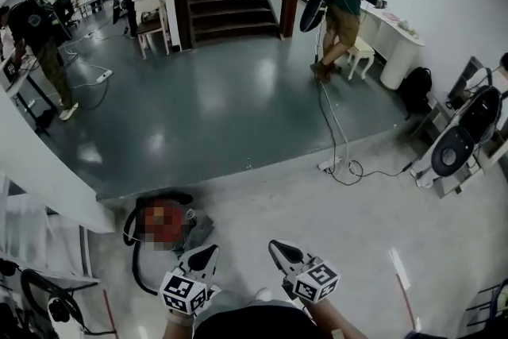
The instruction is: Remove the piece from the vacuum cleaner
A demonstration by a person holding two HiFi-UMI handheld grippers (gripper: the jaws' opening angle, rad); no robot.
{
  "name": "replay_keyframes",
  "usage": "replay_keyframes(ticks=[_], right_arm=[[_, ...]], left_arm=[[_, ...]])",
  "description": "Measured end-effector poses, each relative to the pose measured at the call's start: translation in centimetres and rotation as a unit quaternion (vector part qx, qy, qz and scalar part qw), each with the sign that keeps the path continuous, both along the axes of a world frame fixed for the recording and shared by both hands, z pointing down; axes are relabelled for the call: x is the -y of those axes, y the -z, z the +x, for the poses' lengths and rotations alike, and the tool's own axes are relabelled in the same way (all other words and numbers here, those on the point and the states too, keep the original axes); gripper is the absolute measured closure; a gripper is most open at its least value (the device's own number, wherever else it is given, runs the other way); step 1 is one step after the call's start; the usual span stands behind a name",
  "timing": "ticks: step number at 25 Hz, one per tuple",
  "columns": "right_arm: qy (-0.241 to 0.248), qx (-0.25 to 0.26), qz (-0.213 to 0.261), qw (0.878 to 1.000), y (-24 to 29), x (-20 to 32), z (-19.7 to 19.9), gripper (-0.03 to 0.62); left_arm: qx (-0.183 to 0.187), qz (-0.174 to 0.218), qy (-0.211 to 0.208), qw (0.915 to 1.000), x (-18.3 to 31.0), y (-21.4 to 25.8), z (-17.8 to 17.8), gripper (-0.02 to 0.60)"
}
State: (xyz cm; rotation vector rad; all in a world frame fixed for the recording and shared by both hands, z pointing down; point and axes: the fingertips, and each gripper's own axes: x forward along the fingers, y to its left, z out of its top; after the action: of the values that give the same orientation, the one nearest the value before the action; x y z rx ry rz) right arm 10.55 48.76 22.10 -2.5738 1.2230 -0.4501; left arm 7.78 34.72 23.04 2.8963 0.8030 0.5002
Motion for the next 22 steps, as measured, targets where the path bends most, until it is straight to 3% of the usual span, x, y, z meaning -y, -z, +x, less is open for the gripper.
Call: replay_keyframes(ticks=[13,22], right_arm=[[0.105,-0.010,-0.021,0.994,1.5,16.7,1.7,0.568],[0.166,-0.010,-0.036,0.985,0.1,29.2,0.0,0.568]], left_arm=[[-0.011,-0.017,0.113,0.9934,16.0,0.9,-1.0,0.565],[-0.006,-0.023,0.181,0.9831,28.2,-1.1,-4.7,0.565]])
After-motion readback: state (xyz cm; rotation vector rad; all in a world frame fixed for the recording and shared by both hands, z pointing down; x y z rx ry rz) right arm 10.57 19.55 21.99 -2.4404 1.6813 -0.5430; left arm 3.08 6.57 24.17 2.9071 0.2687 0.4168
